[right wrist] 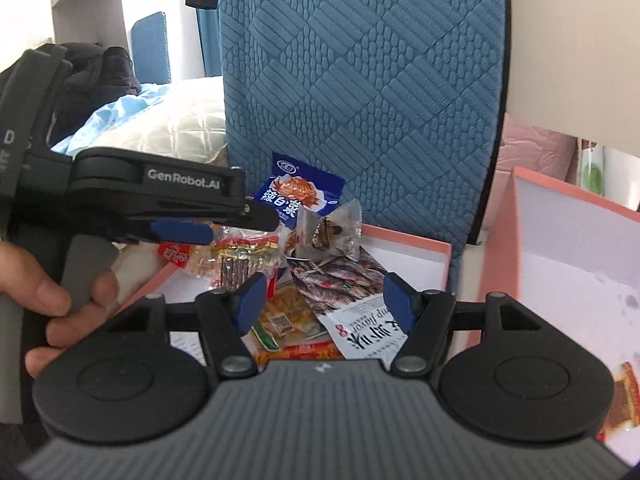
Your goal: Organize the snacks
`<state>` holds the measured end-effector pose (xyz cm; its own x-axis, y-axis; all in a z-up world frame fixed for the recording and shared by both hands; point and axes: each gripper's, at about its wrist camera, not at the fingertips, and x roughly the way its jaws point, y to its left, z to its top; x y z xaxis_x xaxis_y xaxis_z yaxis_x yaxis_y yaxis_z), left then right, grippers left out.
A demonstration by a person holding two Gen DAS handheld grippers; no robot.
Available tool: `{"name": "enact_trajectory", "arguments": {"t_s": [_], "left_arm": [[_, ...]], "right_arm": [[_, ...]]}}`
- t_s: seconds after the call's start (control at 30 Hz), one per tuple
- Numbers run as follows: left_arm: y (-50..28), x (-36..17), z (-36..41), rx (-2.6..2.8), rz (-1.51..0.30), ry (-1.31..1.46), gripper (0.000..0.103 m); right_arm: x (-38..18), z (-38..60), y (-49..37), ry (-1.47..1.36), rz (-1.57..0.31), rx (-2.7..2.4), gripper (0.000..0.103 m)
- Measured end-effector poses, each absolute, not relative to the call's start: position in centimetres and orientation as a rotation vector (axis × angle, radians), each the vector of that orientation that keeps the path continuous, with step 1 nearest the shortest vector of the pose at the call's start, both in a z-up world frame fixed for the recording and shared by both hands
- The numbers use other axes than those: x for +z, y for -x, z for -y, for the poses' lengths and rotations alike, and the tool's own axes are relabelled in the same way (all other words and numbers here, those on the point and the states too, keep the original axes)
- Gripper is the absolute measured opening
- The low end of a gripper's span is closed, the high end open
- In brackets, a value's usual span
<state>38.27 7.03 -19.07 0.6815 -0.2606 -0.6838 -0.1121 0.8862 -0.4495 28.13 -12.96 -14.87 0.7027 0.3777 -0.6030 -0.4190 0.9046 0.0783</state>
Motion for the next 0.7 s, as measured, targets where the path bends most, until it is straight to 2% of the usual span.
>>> {"name": "enact_trajectory", "arguments": {"t_s": [0.5,0.6,0.7], "left_arm": [[-45.9,-22.6,-7.3,-0.131,-0.936,0.503,0.075],[-47.3,-23.1,-7.2,-0.151,-0.949,0.512,0.067],[-48.5,-23.8,-7.2,-0.158,-0.968,0.519,0.064]], "right_arm": [[-18.5,11.7,-34.1,0.078,-0.78,0.489,0.066],[-19.5,11.3,-35.7,0.094,-0.811,0.483,0.067],[-20.4,10.9,-37.1,0.108,-0.841,0.479,0.067]]}}
